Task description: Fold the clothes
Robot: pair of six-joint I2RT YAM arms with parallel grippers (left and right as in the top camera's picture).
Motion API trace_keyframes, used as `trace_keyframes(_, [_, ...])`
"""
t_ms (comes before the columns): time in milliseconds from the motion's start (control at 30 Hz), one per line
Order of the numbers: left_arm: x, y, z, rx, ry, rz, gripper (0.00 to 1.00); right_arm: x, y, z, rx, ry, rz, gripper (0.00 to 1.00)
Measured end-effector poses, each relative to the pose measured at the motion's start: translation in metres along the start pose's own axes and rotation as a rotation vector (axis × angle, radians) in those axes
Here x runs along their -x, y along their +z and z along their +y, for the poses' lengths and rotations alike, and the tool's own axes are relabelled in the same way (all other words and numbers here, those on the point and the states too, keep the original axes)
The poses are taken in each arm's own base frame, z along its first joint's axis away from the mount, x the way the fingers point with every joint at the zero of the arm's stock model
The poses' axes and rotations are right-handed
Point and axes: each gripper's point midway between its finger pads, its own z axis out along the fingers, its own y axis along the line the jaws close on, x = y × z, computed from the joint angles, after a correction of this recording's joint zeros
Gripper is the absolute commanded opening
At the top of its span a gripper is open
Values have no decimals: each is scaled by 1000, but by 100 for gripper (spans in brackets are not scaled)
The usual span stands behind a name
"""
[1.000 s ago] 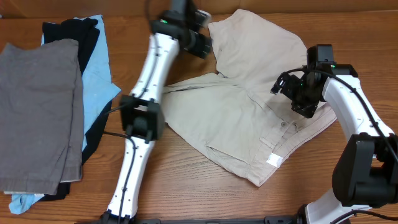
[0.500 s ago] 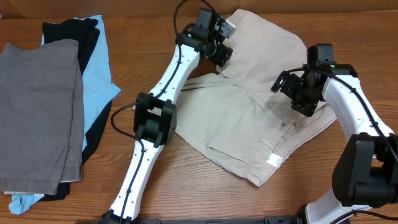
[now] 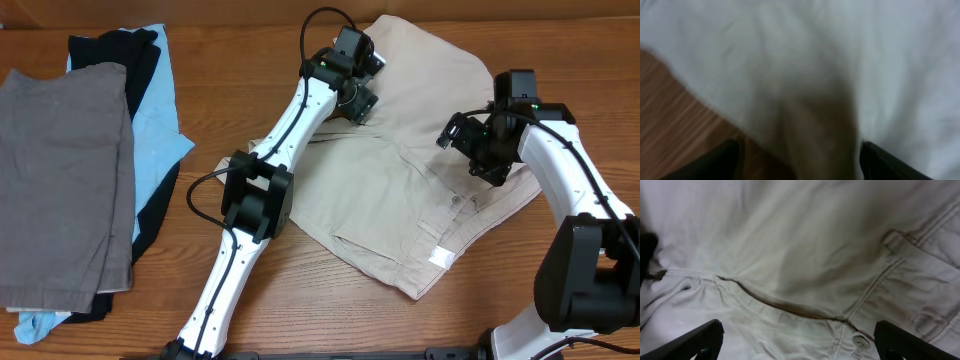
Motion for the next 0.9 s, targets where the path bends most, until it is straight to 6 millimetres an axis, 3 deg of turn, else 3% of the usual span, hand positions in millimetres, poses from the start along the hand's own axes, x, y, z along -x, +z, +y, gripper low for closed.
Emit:
trace_keyframes(267, [-79,-32,45,116,-209,311,84,-8,4,-9,-31,12,23,100])
trace_keyframes(467, [-133,-54,73,85,-335,487,85,-29,25,-28,-71,38,71,100])
trace_keyframes(667, [-182,-78,69,12,-390,695,90,-54,46,-48,-102,103,122,100])
trace_keyframes(767, [-191,-83,62,-11,-391,746,90,-64,52,-49,-93,119,143,100])
trace_keyframes(833, [-191,-82,59,-26,-395,747,98,-64,53,-45,-84,114,137,100])
trace_keyframes(900, [-191,-82,55,-43,-402,749,100,-63,55,-37,-61,95,123,100])
